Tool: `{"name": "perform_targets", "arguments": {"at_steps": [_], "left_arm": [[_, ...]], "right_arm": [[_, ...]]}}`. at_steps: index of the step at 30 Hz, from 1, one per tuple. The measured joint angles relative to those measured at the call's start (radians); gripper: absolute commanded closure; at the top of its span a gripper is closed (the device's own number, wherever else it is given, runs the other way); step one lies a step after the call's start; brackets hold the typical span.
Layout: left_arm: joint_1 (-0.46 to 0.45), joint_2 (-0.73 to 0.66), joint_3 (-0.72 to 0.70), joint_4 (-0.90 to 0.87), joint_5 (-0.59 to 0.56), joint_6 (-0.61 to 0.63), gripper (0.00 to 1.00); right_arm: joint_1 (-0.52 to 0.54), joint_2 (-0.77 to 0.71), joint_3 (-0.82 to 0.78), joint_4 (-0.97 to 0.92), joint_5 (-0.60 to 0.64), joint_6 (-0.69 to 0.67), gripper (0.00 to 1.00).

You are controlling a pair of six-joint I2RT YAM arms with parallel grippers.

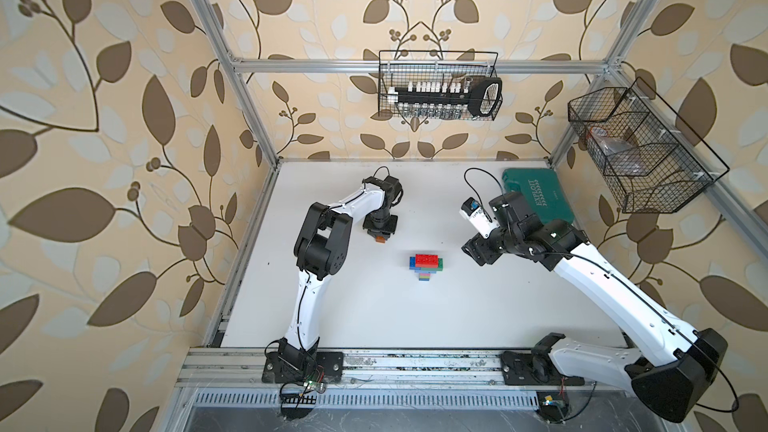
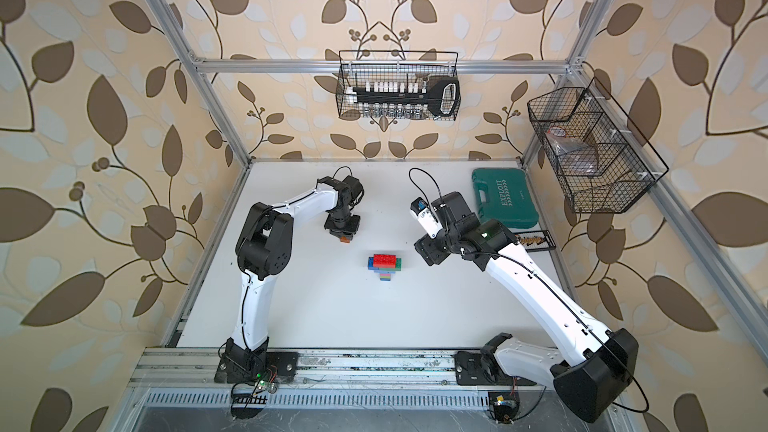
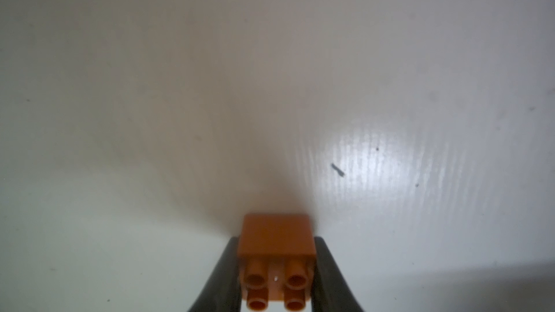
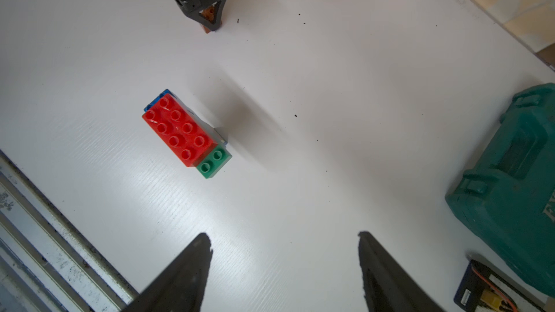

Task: Assemble a spoon with lego
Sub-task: Pick up the lego brick from the center of the board.

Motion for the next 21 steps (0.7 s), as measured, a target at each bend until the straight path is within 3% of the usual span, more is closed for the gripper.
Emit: {"name": "perform_targets", "arguments": {"at_steps": [7,9,10,11,21], "left_arm": [[-0.011,-0.108,0.086,-0.095,0.003,0.119,0.70],[-0.011,-0.146,0.114,-0.114,0.022,0.165,0.79],[-0.011,-0.169,0.127,-0.128,0.031,0.192,0.91],[-0.011,-0.187,0.137,-0.143,0.040,0.216,0.96],[-0.050,-0.221,0.341,-0.314,0.085,0.383,1.00]], "right_arm": [[-0.068,0.005,-0.116,0.090,-0.072,0.170,0.21],[-0.077,0.032,-0.115,0.096,-0.086,0.208,0.21],[-0.080,0.050,-0.115,0.097,-0.090,0.225,0.21],[-0.084,0.067,-0.116,0.097,-0.094,0.238,0.21],[-0.111,0.073,-0.116,0.094,-0.095,0.282,0.20]]}}
